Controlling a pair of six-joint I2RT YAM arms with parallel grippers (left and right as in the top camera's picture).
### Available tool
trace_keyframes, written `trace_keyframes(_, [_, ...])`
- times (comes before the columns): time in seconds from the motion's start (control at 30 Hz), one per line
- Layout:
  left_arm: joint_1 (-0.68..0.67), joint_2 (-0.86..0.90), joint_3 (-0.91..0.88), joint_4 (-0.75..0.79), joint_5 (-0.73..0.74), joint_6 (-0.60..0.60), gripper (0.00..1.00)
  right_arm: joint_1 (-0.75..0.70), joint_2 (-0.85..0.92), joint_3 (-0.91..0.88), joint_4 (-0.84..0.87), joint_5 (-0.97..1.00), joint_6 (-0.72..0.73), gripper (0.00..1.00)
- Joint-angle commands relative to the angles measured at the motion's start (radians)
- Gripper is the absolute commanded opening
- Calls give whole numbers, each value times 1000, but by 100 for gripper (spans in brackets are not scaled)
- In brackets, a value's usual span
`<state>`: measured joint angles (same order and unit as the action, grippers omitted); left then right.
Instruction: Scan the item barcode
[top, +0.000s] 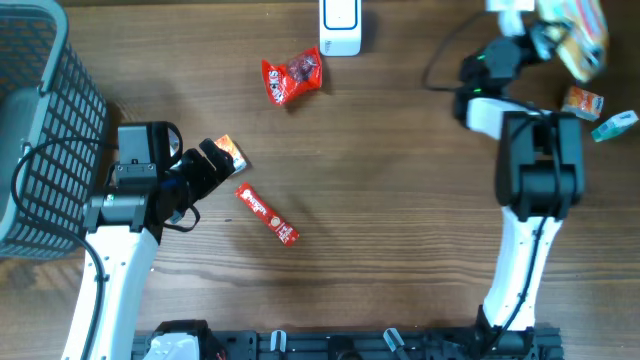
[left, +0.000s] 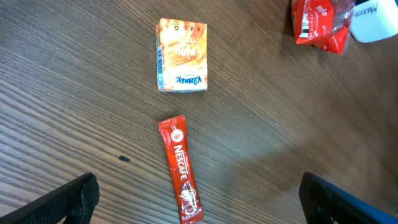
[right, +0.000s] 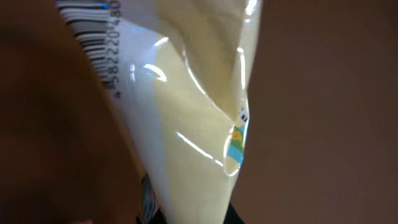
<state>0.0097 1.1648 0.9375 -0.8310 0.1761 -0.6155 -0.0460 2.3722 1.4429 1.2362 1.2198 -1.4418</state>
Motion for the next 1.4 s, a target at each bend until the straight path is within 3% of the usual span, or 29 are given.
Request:
trace_keyframes(0.0, [5,-3,-1,0,-14,2,100,-83,-3,19,-62,211,129,4])
trace_keyframes(0.27, [5,-3,-1,0,-14,2,100,-185,-3,19,-98,250,137,4])
trace_keyframes(0.43, [5,-3,-1,0,-14,2,100,-210,-3,19,-210,258,227,5])
trace_keyframes(0.53, [5,-3,-1,0,-14,2,100,-216,-3,19,-305,257,304,25])
trace_keyframes(0.63, [5,-3,-1,0,-14,2,100,-216,-3,19,-369,257,366,52])
trace_keyframes(0.77, [5,-3,-1,0,-14,2,100,-216,-3,19,-373,257,388,62])
trace_keyframes(1.17, [5,-3,-1,0,-14,2,100,-163,-45,33,-326,254,391,69])
trace_keyframes(1.37, [5,-3,-1,0,-14,2,100,-85,-145,63,-329,264,400,64])
